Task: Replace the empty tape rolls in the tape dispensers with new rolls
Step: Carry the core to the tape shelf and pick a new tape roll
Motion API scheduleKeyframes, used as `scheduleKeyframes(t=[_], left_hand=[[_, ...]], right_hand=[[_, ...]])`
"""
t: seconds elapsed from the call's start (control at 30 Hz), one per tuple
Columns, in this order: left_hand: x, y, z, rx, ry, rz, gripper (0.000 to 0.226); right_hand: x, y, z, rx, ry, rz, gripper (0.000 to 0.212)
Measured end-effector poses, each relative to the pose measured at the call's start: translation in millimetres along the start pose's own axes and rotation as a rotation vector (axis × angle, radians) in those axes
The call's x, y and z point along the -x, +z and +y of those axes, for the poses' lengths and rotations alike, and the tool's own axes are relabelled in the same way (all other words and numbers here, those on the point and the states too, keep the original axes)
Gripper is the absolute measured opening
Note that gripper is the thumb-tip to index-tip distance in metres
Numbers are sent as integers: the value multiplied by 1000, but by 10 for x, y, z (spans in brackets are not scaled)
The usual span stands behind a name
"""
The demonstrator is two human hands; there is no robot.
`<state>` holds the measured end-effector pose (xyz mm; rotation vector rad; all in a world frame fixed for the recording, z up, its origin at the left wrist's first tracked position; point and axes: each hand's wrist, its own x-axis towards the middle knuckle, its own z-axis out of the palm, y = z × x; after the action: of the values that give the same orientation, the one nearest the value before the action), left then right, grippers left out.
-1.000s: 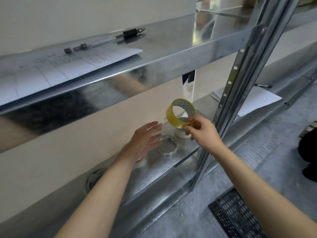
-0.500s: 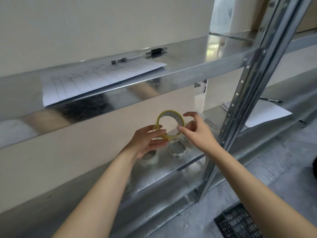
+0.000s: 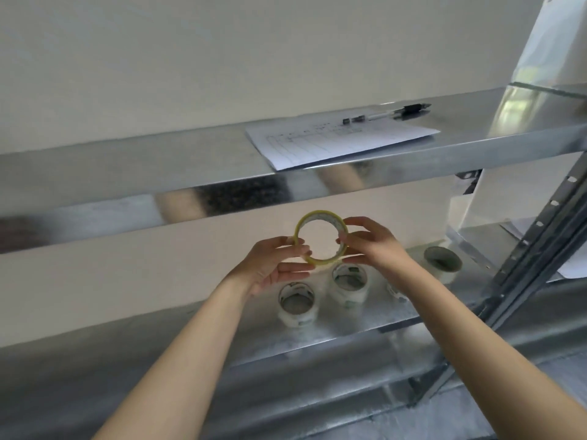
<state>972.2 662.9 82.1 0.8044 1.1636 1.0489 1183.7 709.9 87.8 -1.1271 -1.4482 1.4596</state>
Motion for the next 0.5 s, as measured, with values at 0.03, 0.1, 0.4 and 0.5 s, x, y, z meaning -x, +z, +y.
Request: scheduleKeyframes(t=[0.03, 0.1, 0.4, 0.5], left_hand=[[71, -107, 7, 9, 3, 17, 22], [227, -344, 17, 30, 8, 55, 22], [1239, -1642, 23, 74, 57, 253, 31], [1689, -2088, -8, 97, 101, 336, 27]], right_hand=[[-13, 122, -19, 10, -2, -23, 35], [-30, 388, -58, 27, -3, -69, 36], [79, 1919, -141, 60, -16, -291, 37], [174, 2504, -165, 42, -9, -381, 37]])
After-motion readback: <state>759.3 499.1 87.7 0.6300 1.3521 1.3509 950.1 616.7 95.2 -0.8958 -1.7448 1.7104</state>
